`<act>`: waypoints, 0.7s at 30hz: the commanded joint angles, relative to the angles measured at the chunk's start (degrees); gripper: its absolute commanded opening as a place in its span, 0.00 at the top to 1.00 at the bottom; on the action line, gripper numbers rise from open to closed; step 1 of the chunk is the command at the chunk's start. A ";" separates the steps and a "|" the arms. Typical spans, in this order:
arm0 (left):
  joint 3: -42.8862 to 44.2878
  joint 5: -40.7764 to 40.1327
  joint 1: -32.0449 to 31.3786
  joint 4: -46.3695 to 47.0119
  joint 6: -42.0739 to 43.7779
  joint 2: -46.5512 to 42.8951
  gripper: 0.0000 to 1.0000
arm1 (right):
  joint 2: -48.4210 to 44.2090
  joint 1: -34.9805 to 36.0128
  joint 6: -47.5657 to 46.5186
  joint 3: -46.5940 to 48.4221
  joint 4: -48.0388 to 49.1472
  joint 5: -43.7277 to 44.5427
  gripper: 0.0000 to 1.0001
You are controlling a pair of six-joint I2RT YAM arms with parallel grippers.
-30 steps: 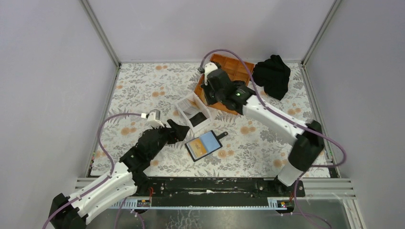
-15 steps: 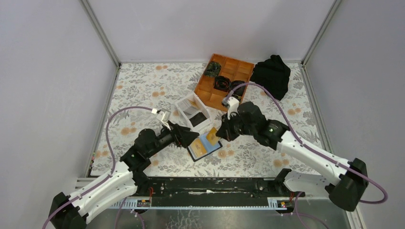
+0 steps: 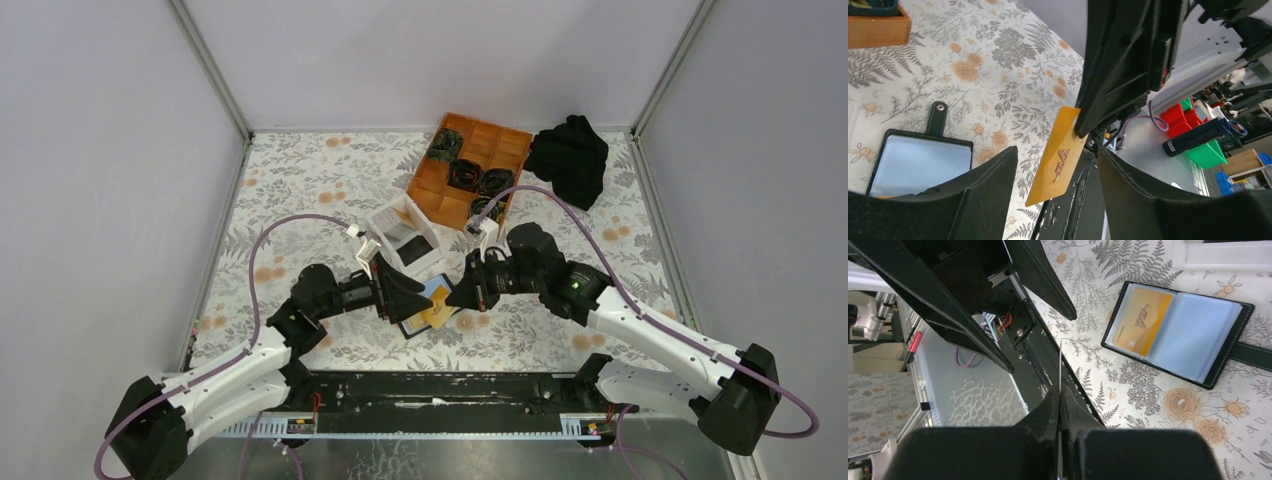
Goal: Put the credit cards into the card holder
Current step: Pick up the credit card from the storage box.
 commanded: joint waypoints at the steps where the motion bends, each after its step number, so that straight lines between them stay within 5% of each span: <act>1: -0.51 5.34 0.39 7.54 -1.24 1.12 0.35 | 0.87 0.27 1.82 -0.51 4.13 -4.51 1.00; 16: -1.74 7.64 -0.05 10.98 -2.45 4.36 0.42 | 2.06 -3.42 2.79 -0.04 5.55 -10.52 1.00; 21: -1.30 8.72 -0.14 11.33 -2.53 5.90 0.53 | 3.16 -3.78 3.03 -0.10 6.68 -12.11 1.00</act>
